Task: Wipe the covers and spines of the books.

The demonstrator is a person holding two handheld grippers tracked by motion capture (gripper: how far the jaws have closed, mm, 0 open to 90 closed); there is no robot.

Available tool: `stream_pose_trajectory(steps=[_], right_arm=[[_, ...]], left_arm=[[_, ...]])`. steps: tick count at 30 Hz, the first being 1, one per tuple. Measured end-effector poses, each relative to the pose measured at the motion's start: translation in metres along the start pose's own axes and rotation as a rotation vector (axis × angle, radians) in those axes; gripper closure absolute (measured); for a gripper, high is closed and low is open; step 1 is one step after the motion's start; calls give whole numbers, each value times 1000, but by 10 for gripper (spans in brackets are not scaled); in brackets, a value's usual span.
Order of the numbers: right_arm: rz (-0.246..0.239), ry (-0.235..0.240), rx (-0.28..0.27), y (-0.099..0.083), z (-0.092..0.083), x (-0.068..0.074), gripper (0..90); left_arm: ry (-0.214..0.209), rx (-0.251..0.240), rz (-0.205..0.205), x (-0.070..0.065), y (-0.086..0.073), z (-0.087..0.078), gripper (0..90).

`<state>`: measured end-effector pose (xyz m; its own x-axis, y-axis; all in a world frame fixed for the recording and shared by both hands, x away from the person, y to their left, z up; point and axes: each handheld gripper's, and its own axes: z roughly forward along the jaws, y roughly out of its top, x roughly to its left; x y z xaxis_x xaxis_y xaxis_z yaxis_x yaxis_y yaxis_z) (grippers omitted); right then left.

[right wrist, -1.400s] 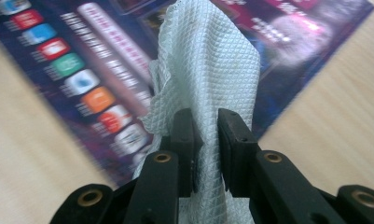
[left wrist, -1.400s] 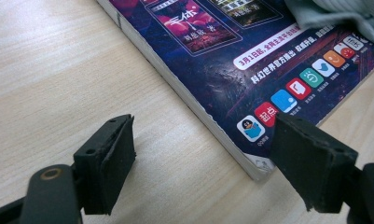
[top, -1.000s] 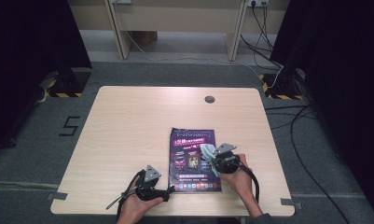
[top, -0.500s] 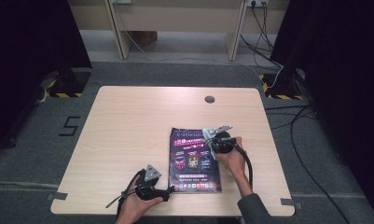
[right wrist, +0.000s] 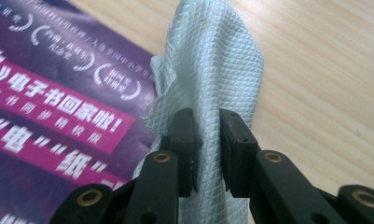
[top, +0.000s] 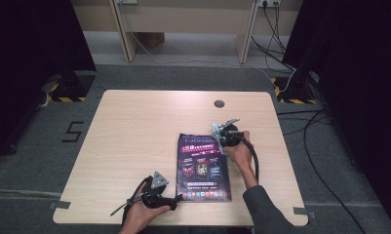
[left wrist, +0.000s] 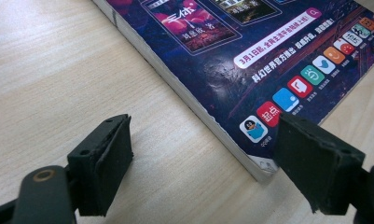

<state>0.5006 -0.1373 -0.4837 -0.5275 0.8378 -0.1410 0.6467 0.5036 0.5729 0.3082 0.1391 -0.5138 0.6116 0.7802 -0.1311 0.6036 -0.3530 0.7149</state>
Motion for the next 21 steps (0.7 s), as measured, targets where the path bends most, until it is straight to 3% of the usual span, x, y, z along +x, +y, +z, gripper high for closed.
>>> stream_pose_trajectory(steps=[12,15,18,21], right_arm=[[-41,-29,-4,5,3,6,785],[-56,-21,-12,7,4,16,784],[-78,17,-25,11,5,31,784],[-127,52,-40,18,8,48,783]], left_arm=[[-1,0,2,0,0,0,186],[-1,-1,2,0,0,0,186],[1,0,3,0,0,0,186],[-1,0,4,0,0,0,186]])
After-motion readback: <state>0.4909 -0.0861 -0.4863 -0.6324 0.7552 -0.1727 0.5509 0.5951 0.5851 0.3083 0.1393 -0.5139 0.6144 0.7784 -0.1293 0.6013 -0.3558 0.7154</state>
